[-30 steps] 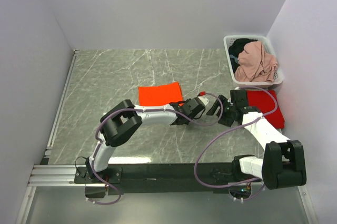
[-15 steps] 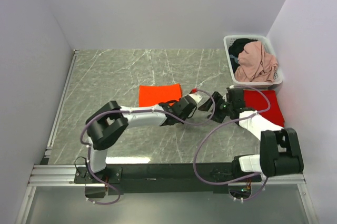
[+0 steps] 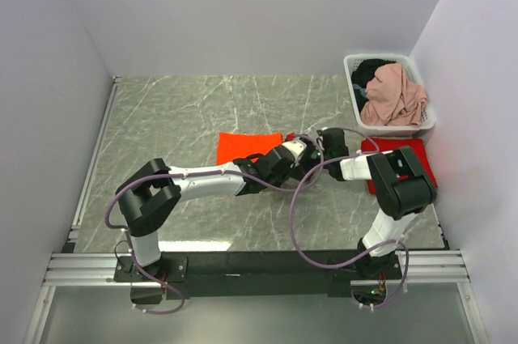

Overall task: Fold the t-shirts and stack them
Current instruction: Neatly place the folded tshirt to the corner

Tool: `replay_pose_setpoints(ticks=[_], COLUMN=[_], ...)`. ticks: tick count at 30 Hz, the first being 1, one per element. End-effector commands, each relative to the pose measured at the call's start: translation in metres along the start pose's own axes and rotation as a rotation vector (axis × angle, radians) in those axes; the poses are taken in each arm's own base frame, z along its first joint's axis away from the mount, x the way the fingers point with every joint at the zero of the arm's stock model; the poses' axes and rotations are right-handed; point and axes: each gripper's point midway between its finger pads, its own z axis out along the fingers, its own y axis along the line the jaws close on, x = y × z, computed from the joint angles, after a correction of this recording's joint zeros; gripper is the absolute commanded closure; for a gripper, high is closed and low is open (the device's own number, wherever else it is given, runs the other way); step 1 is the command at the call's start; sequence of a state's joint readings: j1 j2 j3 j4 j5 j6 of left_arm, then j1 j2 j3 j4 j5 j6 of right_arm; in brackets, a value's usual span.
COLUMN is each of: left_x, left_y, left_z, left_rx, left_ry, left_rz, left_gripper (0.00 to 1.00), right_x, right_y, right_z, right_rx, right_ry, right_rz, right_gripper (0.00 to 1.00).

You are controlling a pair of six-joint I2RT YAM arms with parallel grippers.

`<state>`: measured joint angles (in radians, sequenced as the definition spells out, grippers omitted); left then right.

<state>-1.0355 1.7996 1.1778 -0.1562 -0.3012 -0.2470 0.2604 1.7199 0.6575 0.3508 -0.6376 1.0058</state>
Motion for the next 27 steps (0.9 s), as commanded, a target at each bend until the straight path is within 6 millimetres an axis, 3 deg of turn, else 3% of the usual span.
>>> replay_pose_setpoints(ticks=[1, 8, 11, 14, 15, 18, 20, 22, 24, 25, 27], left_x=[-0.02, -0.02, -0.023, -0.021, -0.02, -0.02, -0.025, -0.035, -0.042, -0.057, -0.067], left_y=[-0.006, -0.01, -0.011, -0.013, -0.014, -0.019, -0.022, -0.024, -0.02, -0.014, 0.01], left_z=[-0.011, -0.013, -0.017, -0.019, -0.02, -0.024, -0.031, -0.044, -0.054, -0.067, -0.078], left_rx=[0.038, 0.06, 0.069, 0.081, 0.089, 0.117, 0.138, 0.173, 0.204, 0.21, 0.201], left_ry=[-0.067, -0.072, -0.082, -0.074, -0.07, -0.061, -0.068, -0.085, -0.076, -0.107, -0.101], left_rz=[-0.045, -0.072, -0.088, -0.098, -0.103, -0.132, -0.162, -0.186, -0.229, -0.25, -0.303], left_gripper=[0.99, 0.99, 0.99, 0.99, 0.98, 0.87, 0.75, 0.53, 0.36, 0.25, 0.15], right_x=[-0.002, 0.006, 0.005, 0.001, 0.002, -0.004, -0.01, -0.015, -0.014, -0.016, -0.014], right_y=[0.021, 0.005, 0.0, -0.003, -0.007, -0.009, -0.002, -0.003, -0.016, -0.015, -0.024], right_z=[0.013, 0.033, 0.037, 0.04, 0.039, 0.035, 0.03, 0.021, 0.009, 0.002, -0.012], right_rx=[-0.076, -0.01, -0.003, 0.023, 0.042, 0.1, 0.123, 0.179, 0.276, 0.298, 0.377], right_ry=[0.021, 0.09, 0.092, 0.083, 0.091, 0.081, 0.062, 0.049, 0.06, 0.054, 0.081], right_rz=[-0.007, -0.027, -0.026, -0.054, -0.074, -0.135, -0.189, -0.251, -0.294, -0.321, -0.373], right_gripper=[0.23, 0.3, 0.37, 0.51, 0.66, 1.0, 1.0, 1.0, 1.0, 1.0, 1.0])
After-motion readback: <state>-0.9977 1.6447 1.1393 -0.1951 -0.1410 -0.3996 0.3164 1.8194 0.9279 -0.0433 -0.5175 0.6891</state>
